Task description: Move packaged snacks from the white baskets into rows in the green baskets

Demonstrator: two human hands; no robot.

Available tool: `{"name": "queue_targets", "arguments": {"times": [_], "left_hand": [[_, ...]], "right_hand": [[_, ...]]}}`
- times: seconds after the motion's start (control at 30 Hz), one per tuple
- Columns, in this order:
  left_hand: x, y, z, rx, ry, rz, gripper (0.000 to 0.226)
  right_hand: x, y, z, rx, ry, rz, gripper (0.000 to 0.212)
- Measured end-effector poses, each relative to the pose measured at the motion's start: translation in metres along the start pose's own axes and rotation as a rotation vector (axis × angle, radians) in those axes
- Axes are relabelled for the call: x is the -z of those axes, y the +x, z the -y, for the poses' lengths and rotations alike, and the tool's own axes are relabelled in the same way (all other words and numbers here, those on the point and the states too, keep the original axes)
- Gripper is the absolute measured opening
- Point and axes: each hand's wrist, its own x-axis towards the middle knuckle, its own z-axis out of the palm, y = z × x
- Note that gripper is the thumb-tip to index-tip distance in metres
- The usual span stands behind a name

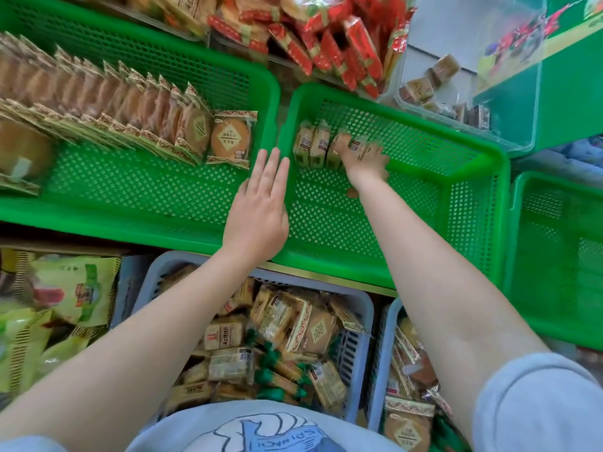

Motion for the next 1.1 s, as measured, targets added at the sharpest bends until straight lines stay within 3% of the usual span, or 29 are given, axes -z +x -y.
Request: {"name": "queue_targets", "arguments": {"times": [0.17,0.5,0.53,0.6,0.67,0.7,0.77,0.8,0.97,1.1], "left_hand": [[0.000,-0.001,0.000,-0.006,-0.011,-0.004,0.070],[0.007,-0.002,-0.002,0.000,-0.003,0.022,0.069],[0.011,-0.003,-0.002,0.001,-0.018,0.035,0.069],[0.020,-0.010,-0.001,-0.021,-0.009,0.075,0.064],[0.034,-0.034,0.002,-0.094,0.029,0.014,0.055],[0.040,-0.053,0.004,-0.145,0.005,-0.069,0.047],[0.040,-0.101,0.015,-0.177,-0.104,-0.201,0.034],[0.035,-0.128,0.024,-0.133,-0.155,-0.155,0.030],[-0.022,-0.220,0.069,0.195,-0.123,0.423,0.032],[-0.060,-0.254,0.082,0.158,-0.107,0.552,0.039]], "right_hand": [[-0.001,-0.011,0.009,-0.080,0.385,0.076,0.114],[0.020,-0.063,-0.032,0.060,0.295,0.143,0.120],[0.026,-0.084,-0.035,0.095,0.294,0.137,0.108],[0.034,-0.127,-0.048,0.211,0.316,0.122,0.060],[0.036,-0.172,-0.071,0.300,0.349,0.166,0.021],[0.035,-0.195,-0.083,0.326,0.354,0.207,0.010],[0.021,-0.229,-0.115,0.326,0.302,0.297,0.008],[0.009,-0.239,-0.133,0.290,0.253,0.342,0.009],[-0.053,-0.262,-0.219,0.176,-0.145,0.458,0.010],[-0.089,-0.270,-0.273,0.190,-0.319,0.508,0.022]]}}
